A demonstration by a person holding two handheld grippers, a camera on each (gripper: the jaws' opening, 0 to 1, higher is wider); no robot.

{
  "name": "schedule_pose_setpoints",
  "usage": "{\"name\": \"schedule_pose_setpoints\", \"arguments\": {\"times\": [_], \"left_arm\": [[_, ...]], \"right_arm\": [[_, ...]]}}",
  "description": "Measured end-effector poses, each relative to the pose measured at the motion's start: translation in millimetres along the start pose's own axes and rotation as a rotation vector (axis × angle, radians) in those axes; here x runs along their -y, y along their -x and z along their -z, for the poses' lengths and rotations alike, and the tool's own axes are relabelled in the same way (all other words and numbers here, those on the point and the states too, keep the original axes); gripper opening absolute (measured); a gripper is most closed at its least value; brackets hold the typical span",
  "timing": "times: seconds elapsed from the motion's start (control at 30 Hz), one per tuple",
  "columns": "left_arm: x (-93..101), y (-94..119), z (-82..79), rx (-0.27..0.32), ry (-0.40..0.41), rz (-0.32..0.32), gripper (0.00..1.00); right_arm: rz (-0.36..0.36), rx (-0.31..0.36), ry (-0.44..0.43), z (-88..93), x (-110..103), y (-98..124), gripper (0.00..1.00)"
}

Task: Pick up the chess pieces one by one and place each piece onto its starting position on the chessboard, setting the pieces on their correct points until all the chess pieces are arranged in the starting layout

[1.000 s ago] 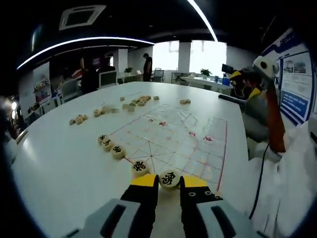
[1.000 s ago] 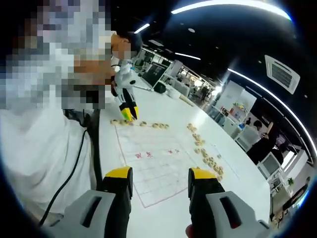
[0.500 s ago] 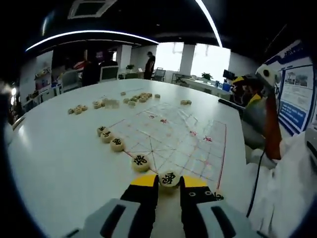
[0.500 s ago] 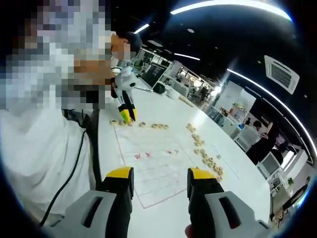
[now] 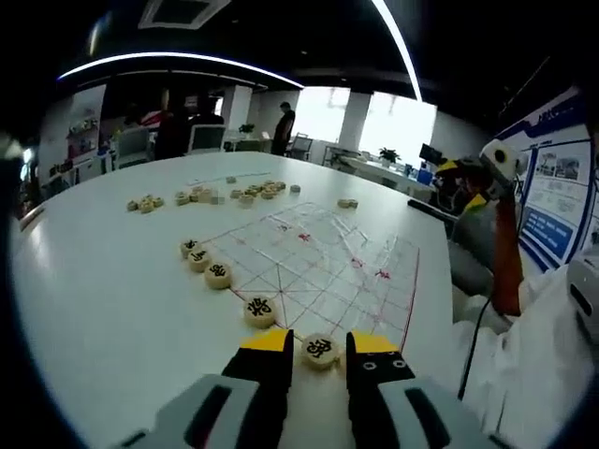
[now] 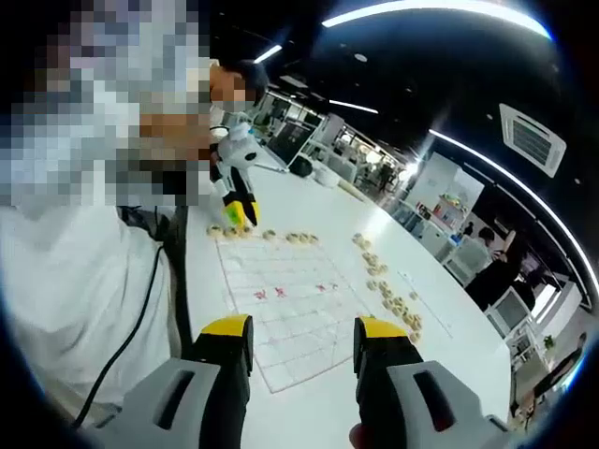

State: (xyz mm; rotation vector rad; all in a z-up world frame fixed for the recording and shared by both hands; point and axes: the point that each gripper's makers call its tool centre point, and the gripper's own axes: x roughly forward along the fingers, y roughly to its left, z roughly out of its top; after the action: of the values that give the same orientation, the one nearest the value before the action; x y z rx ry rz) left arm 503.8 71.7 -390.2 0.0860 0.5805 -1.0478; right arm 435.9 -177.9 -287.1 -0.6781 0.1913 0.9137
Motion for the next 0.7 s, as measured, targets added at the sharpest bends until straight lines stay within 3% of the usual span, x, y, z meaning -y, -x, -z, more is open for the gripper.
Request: {"name": "schedule_pose_setpoints", "arguments": {"times": [0.23,0.3,0.37,0.4,0.53,0.7], "left_arm": [[-14.1,6,-28.4,0.048,-0.052,-0.039,0.29],[-32.9,10,-43.8,0.061,-0.166,-0.114,0.31],[-40.0,11,-54.7,0.076,-0.173,-0.129,0.31],[-48.1,12,-63.1,0.085,-0.219,-0.152,0.32],[-59.9,9,-80.9,0.100,-0.193,-0.140,0.33],[-76.3,-6,-89.1,0.036,-0.193,-0.132,0.33]], "right_arm": [[0.006,0.041,-0.064,-2.5,8,-10,0.44],[0.037,0.076,-0.126,-4.6,23,-15,0.43],[0.054,0.088,-0.180,0.3,34,-21,0.42],[0.051,0.078,-0.193,5.5,36,-25,0.42],[0.094,0.063,-0.258,13.9,57,-39,0.42],[0.087,0.050,-0.284,18.0,61,-53,0.44]]}}
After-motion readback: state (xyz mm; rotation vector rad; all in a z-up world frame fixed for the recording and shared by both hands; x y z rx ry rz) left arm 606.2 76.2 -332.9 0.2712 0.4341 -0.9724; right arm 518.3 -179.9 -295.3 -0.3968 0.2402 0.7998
